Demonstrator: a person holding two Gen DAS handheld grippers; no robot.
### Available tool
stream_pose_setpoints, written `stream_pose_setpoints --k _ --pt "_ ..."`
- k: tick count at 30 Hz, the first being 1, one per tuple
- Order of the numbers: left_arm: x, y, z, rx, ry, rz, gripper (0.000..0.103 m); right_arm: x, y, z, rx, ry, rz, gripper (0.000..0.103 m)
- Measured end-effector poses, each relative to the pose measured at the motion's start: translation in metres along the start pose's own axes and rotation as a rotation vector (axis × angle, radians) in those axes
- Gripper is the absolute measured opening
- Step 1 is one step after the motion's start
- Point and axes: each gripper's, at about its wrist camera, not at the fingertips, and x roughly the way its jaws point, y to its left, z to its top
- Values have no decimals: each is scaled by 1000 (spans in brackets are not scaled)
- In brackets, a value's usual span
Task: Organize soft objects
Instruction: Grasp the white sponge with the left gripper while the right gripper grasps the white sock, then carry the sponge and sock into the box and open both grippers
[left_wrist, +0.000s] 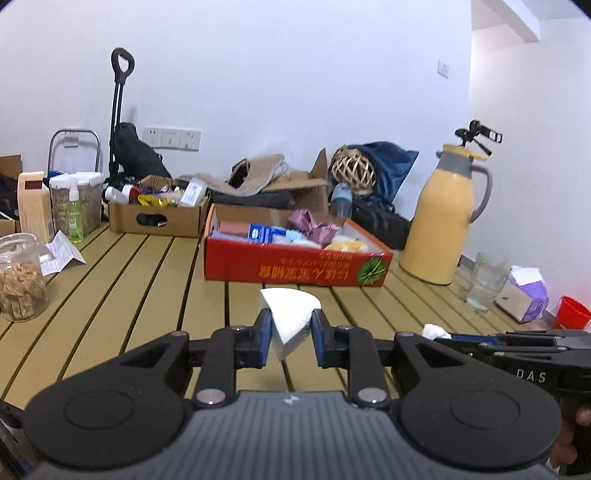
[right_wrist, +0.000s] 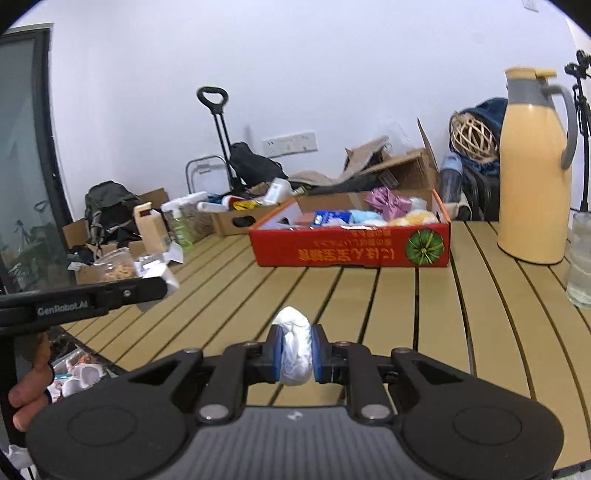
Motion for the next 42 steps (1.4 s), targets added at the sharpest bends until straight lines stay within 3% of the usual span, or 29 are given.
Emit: stream_pose_setpoints --k 7,12,16,19,23,28,32,35,38,42 --pt "1 4 13 -4 -30 -12 23 -11 3 8 -6 -27 12 15" --pt "53 26 67 -16 -39 -37 23 22 -10 51 -29 -33 40 16" --pt "129 46 117 -1 5 -33 24 78 -27 110 -42 -32 66 16" --pt "198 59 144 11 81 -19 24 142 -54 153 27 27 80 16" --pt "282 76 154 8 182 18 24 226 -79 192 61 90 56 16" --pt "352 87 147 21 282 43 26 319 -101 219 94 148 19 16" --pt "380 96 139 32 335 79 37 377 -107 223 109 197 -2 18" --pt "384 100 135 49 324 71 50 403 -107 218 104 219 -35 27" --pt "382 103 138 40 314 62 56 409 -108 216 111 218 -33 44" --pt "368 103 150 33 286 67 57 390 -111 221 122 190 -47 44"
